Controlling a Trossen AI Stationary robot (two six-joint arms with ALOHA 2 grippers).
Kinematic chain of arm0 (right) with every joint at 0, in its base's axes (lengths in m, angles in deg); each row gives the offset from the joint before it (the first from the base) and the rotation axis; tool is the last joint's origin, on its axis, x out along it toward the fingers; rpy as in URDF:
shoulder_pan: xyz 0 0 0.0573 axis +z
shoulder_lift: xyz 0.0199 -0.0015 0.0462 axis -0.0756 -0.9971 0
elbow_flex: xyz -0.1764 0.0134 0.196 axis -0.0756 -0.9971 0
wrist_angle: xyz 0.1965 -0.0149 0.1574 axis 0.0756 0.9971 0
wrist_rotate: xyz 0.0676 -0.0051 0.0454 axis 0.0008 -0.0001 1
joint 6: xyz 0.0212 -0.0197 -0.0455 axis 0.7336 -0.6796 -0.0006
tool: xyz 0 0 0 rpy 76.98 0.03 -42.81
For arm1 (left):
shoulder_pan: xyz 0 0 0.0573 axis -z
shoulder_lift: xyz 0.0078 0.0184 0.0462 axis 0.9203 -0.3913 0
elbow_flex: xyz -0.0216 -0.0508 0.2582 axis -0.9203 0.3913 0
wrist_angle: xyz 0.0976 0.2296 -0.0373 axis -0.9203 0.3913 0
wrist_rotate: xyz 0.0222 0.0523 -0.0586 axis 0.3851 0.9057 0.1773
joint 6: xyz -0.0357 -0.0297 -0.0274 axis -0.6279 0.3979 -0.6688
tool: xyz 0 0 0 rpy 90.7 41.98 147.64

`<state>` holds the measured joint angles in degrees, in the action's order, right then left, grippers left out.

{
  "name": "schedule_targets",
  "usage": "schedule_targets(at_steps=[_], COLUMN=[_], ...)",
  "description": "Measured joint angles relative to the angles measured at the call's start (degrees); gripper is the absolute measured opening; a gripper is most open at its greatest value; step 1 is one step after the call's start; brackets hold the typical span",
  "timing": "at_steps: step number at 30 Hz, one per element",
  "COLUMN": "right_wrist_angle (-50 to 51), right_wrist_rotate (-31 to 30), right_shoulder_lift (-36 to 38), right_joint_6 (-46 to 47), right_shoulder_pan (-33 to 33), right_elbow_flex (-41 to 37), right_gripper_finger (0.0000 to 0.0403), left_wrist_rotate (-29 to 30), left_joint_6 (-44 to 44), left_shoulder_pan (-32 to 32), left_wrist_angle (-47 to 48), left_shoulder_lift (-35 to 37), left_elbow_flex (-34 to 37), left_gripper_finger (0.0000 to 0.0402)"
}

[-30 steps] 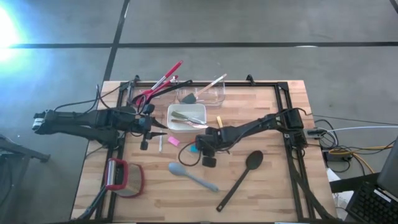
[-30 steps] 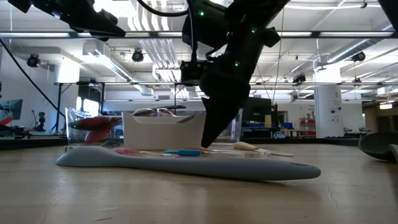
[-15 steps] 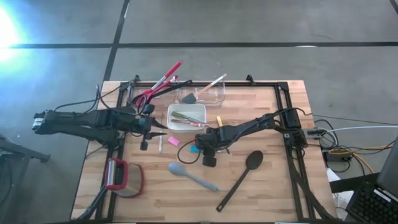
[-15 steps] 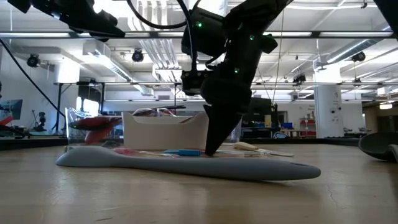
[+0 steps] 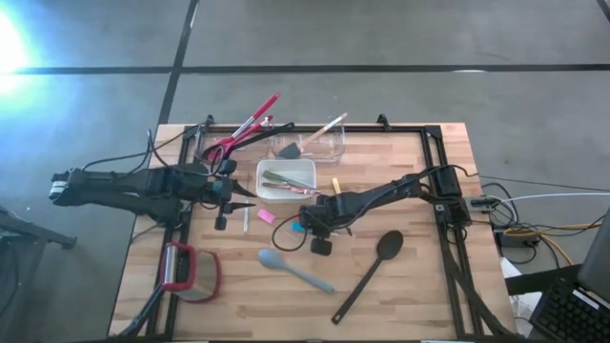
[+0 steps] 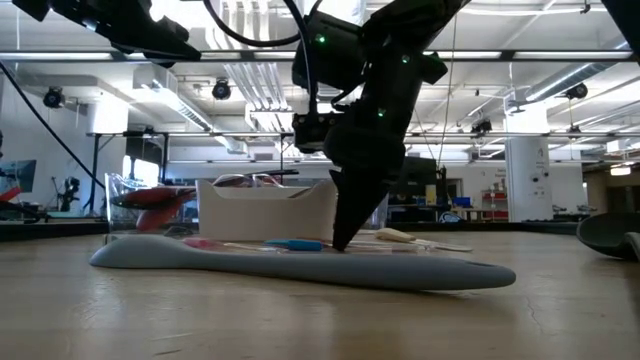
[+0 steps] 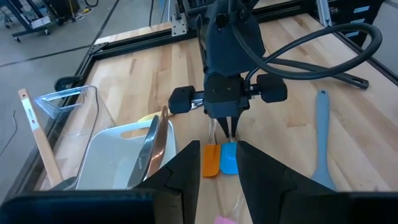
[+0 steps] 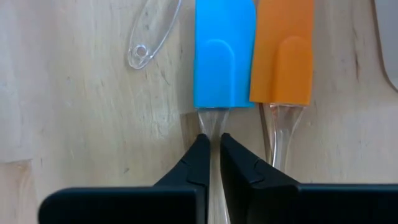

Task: Pick & Place Kitchen Items
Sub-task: Put the blue spatula into the right transparent bin

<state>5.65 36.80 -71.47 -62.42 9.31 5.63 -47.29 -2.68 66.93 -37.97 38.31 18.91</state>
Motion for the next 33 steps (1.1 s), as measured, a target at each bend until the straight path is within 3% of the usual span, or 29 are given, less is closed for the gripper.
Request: schedule_targets(at_steps=[10, 23, 33], right_wrist_angle=[-1.4, -2.9, -2.8], right_wrist_rotate=[0.2, -1.3, -1.5], right_shoulder_lift=[1.7, 1.7, -3.9], right_joint_6=[3.2, -1.3, -6.3], right_shoulder_pan=[0.0, 0.0, -1.1], right_elbow_flex=[-0.1, 6.9, 11.5], right_gripper_finger=[0.0028, 0.0121, 0.0188], left_wrist_rotate=[0.0, 0.0, 0.0], left_joint_6=[0.0, 0.0, 0.0], left_shoulder_pan=[0.0, 0.0, 0.0], left_wrist_angle=[0.0, 0.0, 0.0], left_shoulder_lift=[0.0, 0.0, 0.0], left_elbow_flex=[0.0, 0.0, 0.0], left_gripper_finger=[0.0108, 0.0108, 0.0108])
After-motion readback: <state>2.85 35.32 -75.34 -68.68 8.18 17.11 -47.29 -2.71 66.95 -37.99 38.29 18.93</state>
